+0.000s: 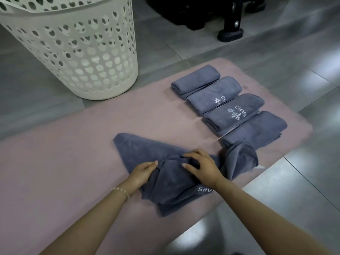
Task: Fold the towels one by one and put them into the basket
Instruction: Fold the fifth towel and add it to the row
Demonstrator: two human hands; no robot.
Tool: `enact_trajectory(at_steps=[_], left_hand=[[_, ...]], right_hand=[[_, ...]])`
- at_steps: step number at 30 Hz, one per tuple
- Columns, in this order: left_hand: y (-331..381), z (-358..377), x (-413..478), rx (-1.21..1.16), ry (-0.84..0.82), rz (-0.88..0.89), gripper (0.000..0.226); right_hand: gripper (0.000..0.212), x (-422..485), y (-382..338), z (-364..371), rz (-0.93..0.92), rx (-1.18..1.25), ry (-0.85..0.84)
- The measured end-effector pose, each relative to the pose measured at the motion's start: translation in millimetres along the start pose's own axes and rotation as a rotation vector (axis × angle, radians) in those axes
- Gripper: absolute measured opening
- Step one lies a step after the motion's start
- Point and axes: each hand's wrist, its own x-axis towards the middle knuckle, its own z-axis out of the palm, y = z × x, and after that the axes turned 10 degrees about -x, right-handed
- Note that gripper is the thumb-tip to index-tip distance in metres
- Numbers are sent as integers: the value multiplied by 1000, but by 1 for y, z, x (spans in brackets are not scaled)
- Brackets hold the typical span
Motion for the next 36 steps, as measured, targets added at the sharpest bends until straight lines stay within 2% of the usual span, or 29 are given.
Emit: enact_trajectory(at_steps=[2, 5, 8, 13, 16, 18, 21, 24, 26, 28, 31, 36], left_hand=[[9, 8, 10, -24, 14, -17, 31], [22, 19, 17, -6, 11, -26, 28], [26, 25, 21, 91, -43, -18, 34], [28, 30, 17, 164, -116, 54, 34], [29, 27, 11, 191, -93, 106, 46], [30, 25, 7, 192, -90, 134, 45], [27, 23, 5, 55, -45, 164, 34], [33, 24, 0, -183, 8, 166, 39], [39, 25, -5, -305, -32, 165, 43], [45, 29, -11, -407, -71, 137, 39], [48, 34, -13, -440, -74, 128, 37], [44, 38, -15, -483, -46, 112, 40]], right_hand=[[62, 6, -8, 7, 23, -103, -82], [41, 14, -19, 16, 71, -242, -117], [29, 13, -22, 16, -11, -216, -104], [25, 2, -25, -6, -20, 349, -193], [17, -2, -27, -17, -42, 451, -234], [12, -2, -30, -21, -36, 479, -247], [3, 0, -40, -27, -26, 523, -282], [7, 2, -57, -36, -110, 554, -350], [9, 4, -69, -40, -183, 612, -392], [13, 9, -76, -42, -141, 713, -322], [18, 19, -74, -42, 36, 782, -101], [20, 26, -71, -33, 100, 733, -6]])
